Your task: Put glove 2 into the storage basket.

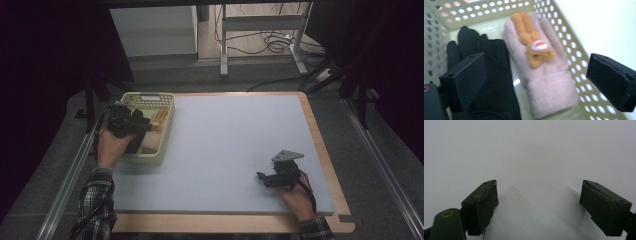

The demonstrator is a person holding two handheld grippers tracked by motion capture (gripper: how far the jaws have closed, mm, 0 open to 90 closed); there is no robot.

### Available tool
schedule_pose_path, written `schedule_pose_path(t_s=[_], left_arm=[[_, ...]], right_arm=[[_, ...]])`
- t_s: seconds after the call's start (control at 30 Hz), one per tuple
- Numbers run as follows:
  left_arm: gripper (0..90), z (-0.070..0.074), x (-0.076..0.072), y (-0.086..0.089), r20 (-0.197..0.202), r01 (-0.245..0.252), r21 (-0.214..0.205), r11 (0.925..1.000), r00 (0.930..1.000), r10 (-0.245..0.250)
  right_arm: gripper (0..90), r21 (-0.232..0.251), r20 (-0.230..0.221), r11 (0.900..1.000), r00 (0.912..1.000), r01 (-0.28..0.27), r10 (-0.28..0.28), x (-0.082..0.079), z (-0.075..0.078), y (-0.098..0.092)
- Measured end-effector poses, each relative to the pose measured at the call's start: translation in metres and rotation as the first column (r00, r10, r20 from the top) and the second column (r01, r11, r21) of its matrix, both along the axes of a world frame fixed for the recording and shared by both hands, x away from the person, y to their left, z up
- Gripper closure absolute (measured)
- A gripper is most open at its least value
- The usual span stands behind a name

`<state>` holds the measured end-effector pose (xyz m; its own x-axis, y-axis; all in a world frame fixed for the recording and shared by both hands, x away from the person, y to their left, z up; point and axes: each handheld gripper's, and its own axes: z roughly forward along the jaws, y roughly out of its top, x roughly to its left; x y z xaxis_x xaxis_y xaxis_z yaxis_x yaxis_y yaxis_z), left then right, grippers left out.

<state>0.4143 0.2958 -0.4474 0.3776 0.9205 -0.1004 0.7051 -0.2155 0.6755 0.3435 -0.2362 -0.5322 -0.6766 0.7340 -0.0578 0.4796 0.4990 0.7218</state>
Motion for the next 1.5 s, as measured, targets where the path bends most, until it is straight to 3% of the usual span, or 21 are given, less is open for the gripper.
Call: schedule_pose_path(t_s=[0.2,0.6,0.93,1.5], left_arm=[[2.3,0.005,-0.010,-0.012,0.028,0.039,-0.012,0.9991,0.9988,-0.039],[1.6,0.011,-0.025,-0.047,0.065,0.136,0.015,0.9906,0.9885,-0.136],[1.4,0.005,-0.034,-0.078,0.085,0.206,0.021,0.9783,0.9746,-0.207],[1.4,-0.007,-0.052,-0.124,0.119,0.314,0.011,0.9494,0.9423,-0.313]], right_arm=[[14.7,-0.002,0.002,1.0000,1.0000,-0.001,0.001,0.000,0.000,0.000],[14.7,-0.002,0.002,1.0000,1.0000,-0.001,0.001,0.000,0.000,0.000],[14.7,-0.002,0.002,1.0000,1.0000,-0.001,0.001,0.000,0.000,0.000],[14.7,-0.002,0.002,1.0000,1.0000,-0.001,0.001,0.000,0.000,0.000]])
